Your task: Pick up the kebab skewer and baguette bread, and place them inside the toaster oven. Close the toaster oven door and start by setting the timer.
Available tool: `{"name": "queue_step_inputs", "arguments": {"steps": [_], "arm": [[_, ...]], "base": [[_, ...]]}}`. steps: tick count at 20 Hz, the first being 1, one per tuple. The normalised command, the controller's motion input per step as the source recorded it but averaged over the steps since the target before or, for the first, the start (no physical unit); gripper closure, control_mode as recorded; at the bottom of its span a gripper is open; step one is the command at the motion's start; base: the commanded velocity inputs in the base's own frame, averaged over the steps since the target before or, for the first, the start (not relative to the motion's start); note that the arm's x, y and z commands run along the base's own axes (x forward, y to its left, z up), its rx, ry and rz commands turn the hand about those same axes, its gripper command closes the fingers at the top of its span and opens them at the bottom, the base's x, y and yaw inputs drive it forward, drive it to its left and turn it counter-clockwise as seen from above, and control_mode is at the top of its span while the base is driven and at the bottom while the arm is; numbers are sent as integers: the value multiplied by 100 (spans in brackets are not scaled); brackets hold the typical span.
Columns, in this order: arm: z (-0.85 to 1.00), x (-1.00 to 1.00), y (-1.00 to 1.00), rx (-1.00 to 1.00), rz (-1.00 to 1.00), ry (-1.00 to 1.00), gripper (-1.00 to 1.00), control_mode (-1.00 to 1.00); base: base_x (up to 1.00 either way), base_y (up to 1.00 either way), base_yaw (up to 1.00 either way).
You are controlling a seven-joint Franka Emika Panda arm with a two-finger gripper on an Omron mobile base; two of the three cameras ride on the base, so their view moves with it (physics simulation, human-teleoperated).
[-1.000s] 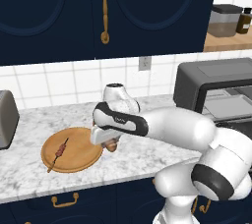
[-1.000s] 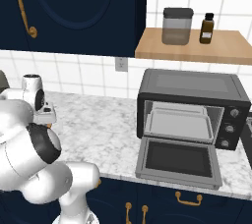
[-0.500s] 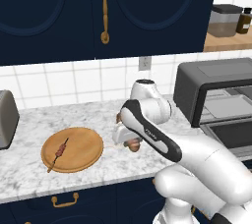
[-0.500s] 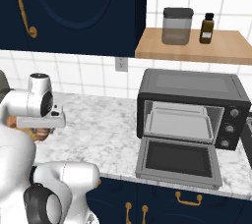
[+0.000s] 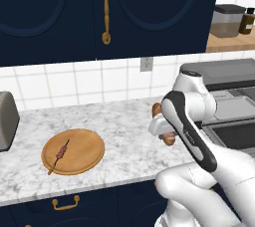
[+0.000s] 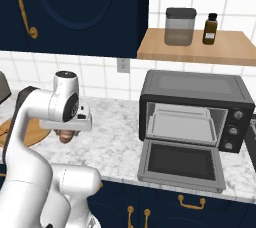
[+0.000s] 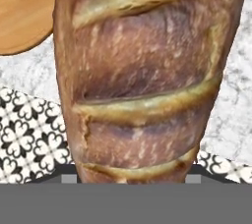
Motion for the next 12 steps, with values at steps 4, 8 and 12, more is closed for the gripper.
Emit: {"name": "queue_step_inputs", "arguments": {"steps": [4, 8, 12], "arm": [[53, -1, -100, 0, -2, 4, 100, -100], [28, -2, -100, -1, 0, 7, 100, -100], [16, -1, -100, -3, 0, 5, 100, -100]], "base": [[0, 0, 0], [0, 0, 0], [0, 0, 0]]}}
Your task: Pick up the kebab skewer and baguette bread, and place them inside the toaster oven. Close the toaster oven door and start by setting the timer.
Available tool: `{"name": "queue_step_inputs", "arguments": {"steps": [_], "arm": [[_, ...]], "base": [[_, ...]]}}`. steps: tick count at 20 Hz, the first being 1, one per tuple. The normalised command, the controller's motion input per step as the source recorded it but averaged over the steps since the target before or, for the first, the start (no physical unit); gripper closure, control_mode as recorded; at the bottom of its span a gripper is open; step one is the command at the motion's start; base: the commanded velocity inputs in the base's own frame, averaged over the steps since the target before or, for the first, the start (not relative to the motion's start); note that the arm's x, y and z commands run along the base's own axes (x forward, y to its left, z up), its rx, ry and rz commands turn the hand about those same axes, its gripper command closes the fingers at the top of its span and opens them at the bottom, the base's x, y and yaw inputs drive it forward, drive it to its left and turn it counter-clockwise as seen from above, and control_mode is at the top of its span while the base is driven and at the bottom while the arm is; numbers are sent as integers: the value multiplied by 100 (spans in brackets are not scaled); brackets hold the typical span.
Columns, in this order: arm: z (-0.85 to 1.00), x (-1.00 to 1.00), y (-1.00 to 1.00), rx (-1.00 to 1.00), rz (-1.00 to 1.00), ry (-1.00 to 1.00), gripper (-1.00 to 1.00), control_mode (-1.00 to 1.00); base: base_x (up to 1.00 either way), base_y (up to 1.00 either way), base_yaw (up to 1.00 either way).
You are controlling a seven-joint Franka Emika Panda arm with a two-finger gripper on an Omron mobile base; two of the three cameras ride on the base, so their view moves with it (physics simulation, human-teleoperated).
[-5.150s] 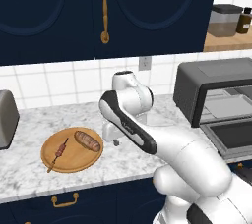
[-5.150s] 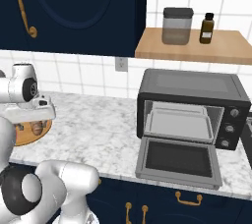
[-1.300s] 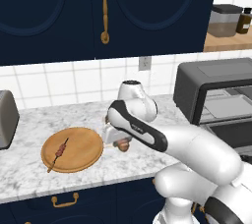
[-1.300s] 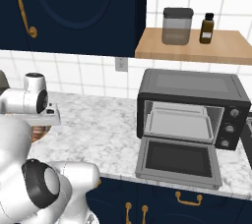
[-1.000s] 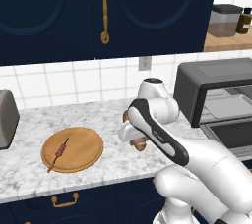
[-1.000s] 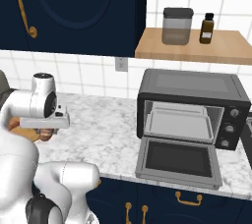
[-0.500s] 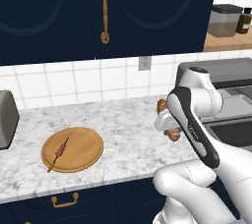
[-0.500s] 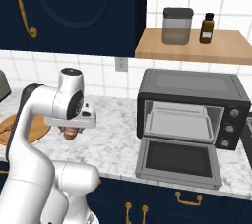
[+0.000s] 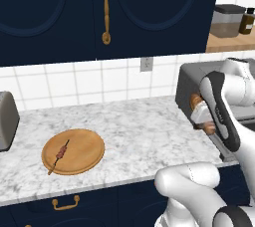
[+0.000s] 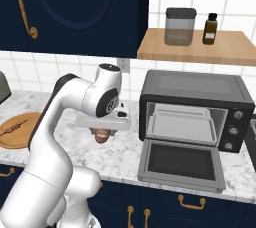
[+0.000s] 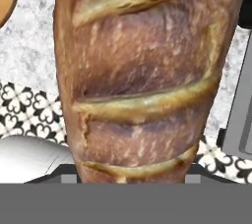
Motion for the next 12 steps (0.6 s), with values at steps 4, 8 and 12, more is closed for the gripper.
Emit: {"name": "queue_step_inputs", "arguments": {"steps": [4, 8, 12], "arm": [[0, -6, -99, -7, 0, 1, 100, -100], [-1, -32, -71, -11, 0, 0, 100, -100], [0, -23, -76, -12, 0, 0, 100, -100]], "base": [[0, 0, 0], [0, 0, 0], [0, 0, 0]]}}
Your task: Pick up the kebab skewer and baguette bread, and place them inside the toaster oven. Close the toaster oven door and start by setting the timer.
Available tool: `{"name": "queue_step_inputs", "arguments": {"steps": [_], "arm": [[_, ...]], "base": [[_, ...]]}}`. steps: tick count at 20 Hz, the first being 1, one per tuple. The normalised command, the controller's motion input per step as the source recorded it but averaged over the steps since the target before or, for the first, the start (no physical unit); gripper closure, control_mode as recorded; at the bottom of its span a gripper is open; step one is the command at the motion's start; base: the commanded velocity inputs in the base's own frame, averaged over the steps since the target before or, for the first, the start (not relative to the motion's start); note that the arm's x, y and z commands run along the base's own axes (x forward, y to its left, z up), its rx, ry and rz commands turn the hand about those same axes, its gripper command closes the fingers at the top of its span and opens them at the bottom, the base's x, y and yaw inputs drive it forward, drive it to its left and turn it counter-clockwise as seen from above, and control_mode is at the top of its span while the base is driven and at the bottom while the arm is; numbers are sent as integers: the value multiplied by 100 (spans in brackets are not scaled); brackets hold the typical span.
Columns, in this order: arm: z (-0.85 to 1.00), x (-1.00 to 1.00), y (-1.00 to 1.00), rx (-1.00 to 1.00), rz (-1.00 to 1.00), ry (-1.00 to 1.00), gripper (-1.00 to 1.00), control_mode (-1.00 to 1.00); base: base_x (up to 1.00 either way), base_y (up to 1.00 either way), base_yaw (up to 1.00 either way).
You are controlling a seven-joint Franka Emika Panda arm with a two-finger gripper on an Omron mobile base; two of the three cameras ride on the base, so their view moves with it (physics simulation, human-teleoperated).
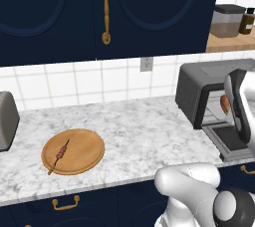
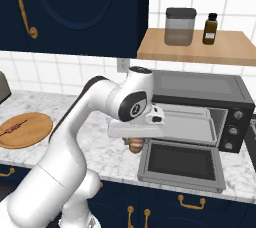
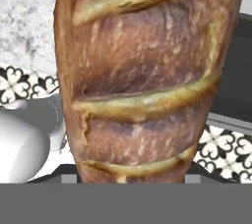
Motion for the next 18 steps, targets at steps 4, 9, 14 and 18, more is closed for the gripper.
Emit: {"name": "queue_step_inputs", "arguments": {"steps": [4, 9, 14, 18], "arm": [[0, 0, -57, -11, 0, 4, 100, -100], [-3, 6, -25, -3, 0, 7, 100, -100], [0, 13, -30, 0, 2, 4, 100, -100], [-14, 34, -4, 0, 7, 0, 100, -100]], "base": [[0, 0, 0], [0, 0, 0], [0, 0, 0], [0, 0, 0]]}}
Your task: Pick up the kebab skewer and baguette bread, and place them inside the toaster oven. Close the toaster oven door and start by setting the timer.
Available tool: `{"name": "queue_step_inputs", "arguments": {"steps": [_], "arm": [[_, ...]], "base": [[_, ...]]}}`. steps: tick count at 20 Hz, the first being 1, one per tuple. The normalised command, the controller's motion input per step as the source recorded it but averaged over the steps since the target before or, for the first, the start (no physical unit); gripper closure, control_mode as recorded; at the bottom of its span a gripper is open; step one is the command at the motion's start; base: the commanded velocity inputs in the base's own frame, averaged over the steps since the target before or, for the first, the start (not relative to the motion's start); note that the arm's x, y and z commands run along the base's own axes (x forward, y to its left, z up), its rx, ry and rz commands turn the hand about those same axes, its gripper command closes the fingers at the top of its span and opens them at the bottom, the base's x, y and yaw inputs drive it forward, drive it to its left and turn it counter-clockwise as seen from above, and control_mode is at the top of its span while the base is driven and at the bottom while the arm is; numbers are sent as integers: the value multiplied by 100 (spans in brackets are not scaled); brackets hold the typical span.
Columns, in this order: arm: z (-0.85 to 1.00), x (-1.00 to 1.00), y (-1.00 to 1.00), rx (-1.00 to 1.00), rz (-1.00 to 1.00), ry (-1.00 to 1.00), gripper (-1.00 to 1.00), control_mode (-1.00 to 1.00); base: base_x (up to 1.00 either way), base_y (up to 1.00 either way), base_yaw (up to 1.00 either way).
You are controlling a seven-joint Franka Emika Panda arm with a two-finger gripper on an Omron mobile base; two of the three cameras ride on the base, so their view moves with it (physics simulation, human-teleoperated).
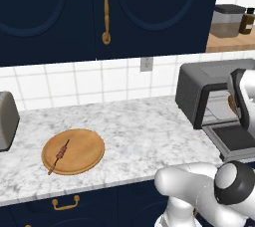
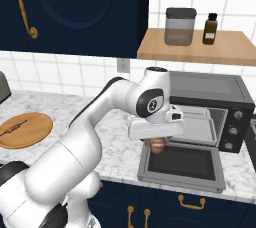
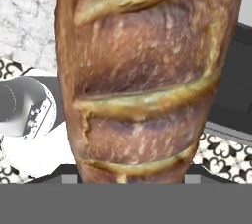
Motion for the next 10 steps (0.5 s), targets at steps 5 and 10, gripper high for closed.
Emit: {"name": "queue_step_inputs", "arguments": {"steps": [5, 10], "arm": [[-19, 31, 0, 0, 10, 0, 100, -100], [-27, 7, -21, 0, 8, 1, 100, -100]], "base": [[0, 0, 0], [0, 0, 0]]}}
